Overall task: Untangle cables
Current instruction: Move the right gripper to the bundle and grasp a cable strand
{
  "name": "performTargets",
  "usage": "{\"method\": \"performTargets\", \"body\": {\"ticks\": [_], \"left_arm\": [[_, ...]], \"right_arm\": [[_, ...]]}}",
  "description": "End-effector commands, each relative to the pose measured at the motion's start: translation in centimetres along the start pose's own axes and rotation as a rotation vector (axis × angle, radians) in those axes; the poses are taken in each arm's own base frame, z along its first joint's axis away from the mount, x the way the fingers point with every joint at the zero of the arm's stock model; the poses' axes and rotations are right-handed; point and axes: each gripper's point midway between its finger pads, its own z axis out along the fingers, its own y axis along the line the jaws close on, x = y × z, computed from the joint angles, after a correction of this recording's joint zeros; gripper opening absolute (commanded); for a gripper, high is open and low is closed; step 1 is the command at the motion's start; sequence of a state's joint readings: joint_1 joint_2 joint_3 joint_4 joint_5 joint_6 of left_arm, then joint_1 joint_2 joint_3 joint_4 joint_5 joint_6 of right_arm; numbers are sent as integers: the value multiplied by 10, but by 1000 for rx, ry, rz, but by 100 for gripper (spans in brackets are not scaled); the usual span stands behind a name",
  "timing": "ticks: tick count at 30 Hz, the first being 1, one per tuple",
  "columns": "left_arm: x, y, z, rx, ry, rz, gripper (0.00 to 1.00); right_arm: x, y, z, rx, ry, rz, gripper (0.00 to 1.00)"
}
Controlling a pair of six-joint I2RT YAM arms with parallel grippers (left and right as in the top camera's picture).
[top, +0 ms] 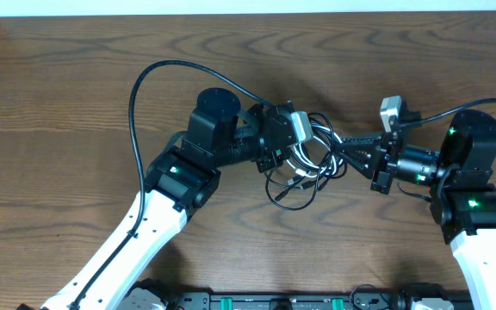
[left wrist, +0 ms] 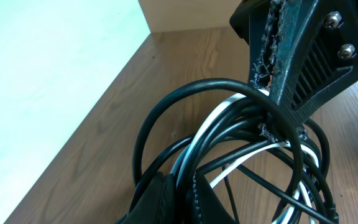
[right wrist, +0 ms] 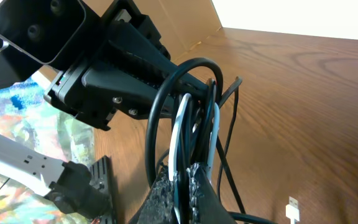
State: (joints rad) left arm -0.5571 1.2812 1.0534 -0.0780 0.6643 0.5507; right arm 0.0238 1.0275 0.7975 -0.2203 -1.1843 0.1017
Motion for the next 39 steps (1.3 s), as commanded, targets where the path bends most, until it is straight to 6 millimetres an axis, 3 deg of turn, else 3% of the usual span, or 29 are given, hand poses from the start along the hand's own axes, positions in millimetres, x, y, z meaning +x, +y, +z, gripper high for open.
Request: {"method": "performTargets", "body": {"ticks": [1, 4, 5, 7, 8, 10, 12, 13, 16, 18, 21, 27, 32, 39], "left_arm": [[-14, -7, -2, 41, -51, 20, 7], [-11, -2, -2, 8, -34, 19, 8], [-10, -1, -2, 2, -30, 18, 13], [-9, 1, -2, -7, -23, 17, 54], [-9, 1, -2, -7, -23, 17, 63], [-9, 1, -2, -7, -24, 17, 64], [-10, 1, -2, -8, -24, 17, 81], [-10, 1, -3, -10, -23, 17, 85], [-7, 9, -6, -62, -1, -4, 86], [5, 29, -13, -196, 71, -67, 86], [11, 36, -17, -246, 100, -109, 86], [-13, 10, -26, -43, -30, -105, 86], [-31, -3, -52, 121, -155, -98, 86], [-34, -21, -63, 258, -207, -115, 86]], "right_arm": [[-5, -13, 0, 82, -9, 32, 1], [-7, -35, -3, 208, -32, 99, 1], [-8, -38, -5, 230, -39, 106, 1], [-13, -35, -7, 235, -55, 109, 1], [-14, -32, -8, 234, -60, 101, 1], [-18, -25, -10, 233, -73, 77, 1], [-21, -19, -13, 232, -85, 56, 1], [-24, -16, -16, 235, -95, 43, 1], [-30, -9, -24, 247, -124, 12, 1], [-36, -3, -32, 260, -149, -17, 1], [-41, 13, -34, 215, -163, -65, 1], [-47, 74, -40, -102, -139, -290, 1], [-46, 75, -47, -125, -131, -288, 1], [-39, 81, -47, -192, -101, -289, 1]]}}
